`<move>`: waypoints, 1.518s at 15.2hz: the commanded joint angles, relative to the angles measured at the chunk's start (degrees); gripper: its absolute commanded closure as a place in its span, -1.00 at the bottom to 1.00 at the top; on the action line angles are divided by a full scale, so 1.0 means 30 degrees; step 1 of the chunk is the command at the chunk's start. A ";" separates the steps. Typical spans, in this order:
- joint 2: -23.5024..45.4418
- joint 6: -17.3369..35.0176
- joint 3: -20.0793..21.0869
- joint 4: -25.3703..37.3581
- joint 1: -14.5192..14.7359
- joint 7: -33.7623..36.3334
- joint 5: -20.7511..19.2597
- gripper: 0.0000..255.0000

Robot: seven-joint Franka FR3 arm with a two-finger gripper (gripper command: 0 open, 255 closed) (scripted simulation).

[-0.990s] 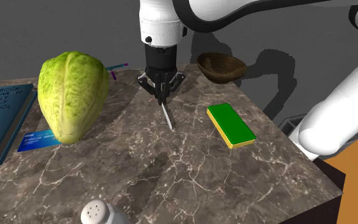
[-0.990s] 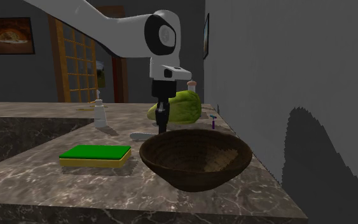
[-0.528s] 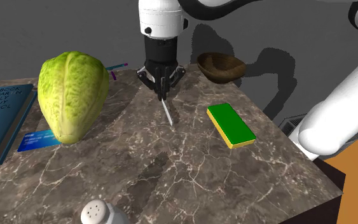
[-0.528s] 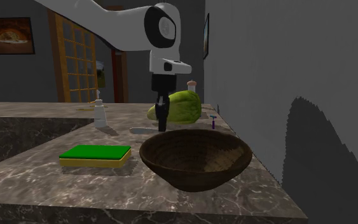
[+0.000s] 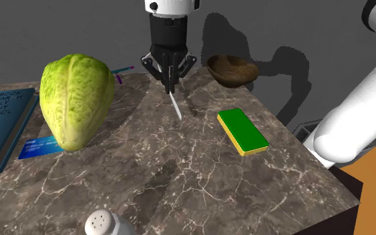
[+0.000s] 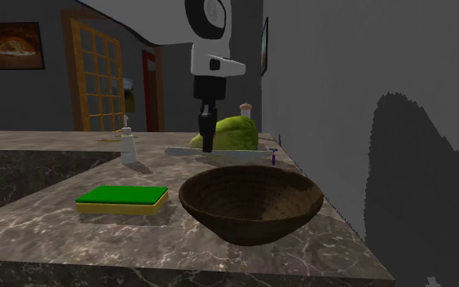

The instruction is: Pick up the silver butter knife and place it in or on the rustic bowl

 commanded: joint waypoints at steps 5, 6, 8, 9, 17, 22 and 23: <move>0.0539 -0.1611 0.0111 0.2018 0.0074 0.0305 -0.0358 1.00; 0.0659 -0.1890 0.0141 0.2390 0.0101 0.0376 -0.0437 1.00; 0.0924 -0.2458 0.0211 0.3159 0.0166 0.0529 -0.0613 1.00; 0.1070 -0.2746 0.0250 0.3559 0.0206 0.0612 -0.0710 1.00; 0.2615 -0.5235 0.0657 0.7204 0.0815 0.1444 -0.1787 1.00; 0.0246 -0.5513 -0.0301 0.5649 -0.0664 -0.0570 -0.0148 1.00; -0.0572 -0.5516 -0.0752 0.4984 -0.1039 -0.1299 0.0365 1.00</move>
